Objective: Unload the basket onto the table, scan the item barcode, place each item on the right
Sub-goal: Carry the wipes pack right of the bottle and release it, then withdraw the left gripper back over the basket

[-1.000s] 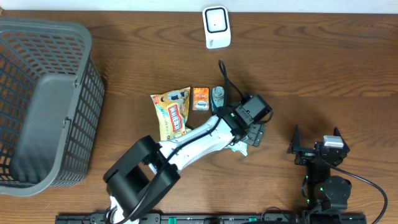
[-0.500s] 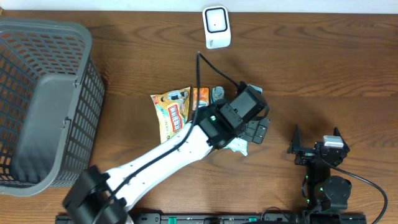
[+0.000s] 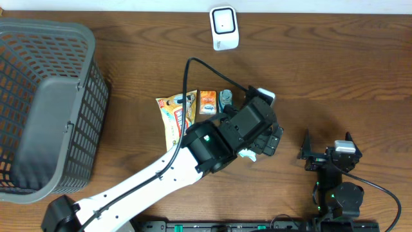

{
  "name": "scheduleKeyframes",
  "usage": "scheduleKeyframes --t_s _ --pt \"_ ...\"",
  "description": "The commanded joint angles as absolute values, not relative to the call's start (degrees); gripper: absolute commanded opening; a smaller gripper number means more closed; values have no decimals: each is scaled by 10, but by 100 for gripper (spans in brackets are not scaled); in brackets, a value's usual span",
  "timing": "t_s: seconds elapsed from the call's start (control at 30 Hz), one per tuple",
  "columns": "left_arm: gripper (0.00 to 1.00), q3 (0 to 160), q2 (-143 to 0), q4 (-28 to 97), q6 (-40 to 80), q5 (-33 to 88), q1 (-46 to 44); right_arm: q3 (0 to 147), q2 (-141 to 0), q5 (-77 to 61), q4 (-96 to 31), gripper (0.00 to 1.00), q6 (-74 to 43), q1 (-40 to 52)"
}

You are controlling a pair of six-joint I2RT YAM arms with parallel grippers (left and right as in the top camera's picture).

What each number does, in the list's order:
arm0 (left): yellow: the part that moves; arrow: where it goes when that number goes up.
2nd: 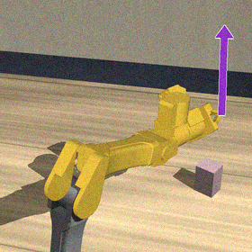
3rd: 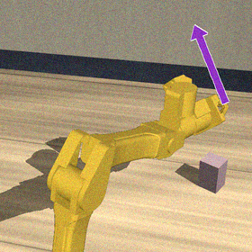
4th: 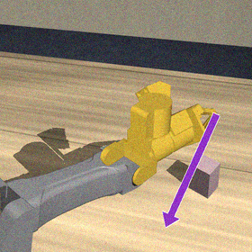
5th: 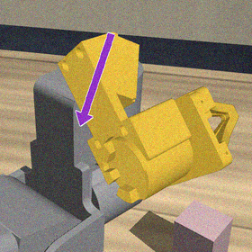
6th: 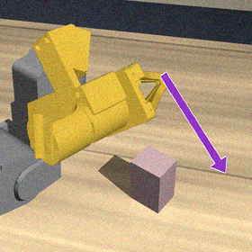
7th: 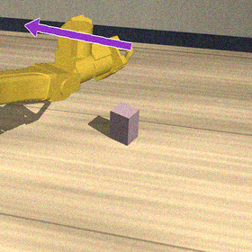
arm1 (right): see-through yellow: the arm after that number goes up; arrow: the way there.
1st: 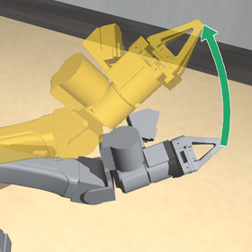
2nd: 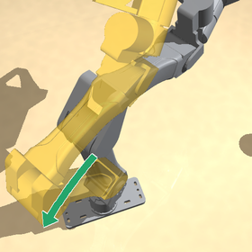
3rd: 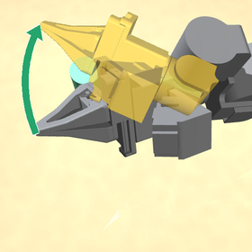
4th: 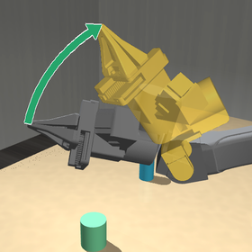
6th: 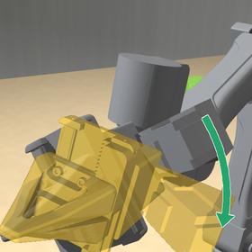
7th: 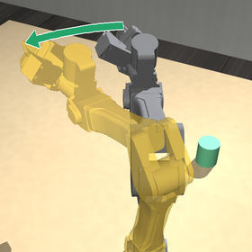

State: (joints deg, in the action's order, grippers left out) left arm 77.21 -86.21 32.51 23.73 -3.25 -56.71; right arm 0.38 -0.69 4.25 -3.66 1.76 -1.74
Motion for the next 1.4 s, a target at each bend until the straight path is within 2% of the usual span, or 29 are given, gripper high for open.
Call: scheduleKeyframes --t_s 0.0,0.5,0.8,1.13,1.37 --pt "100 771 -837 323 223 -85 -567 3 -4 39 -39 99 22 -14" --pt "100 771 -704 330 171 -294 -564 3 -4 39 -39 99 22 -14" --pt "100 771 -605 330 171 -399 -517 3 -4 39 -39 99 22 -14" --pt "100 771 -545 335 172 -431 -436 3 -4 39 -39 99 22 -14" --pt "100 770 -556 391 172 -432 -402 3 -4 39 -39 99 22 -14"
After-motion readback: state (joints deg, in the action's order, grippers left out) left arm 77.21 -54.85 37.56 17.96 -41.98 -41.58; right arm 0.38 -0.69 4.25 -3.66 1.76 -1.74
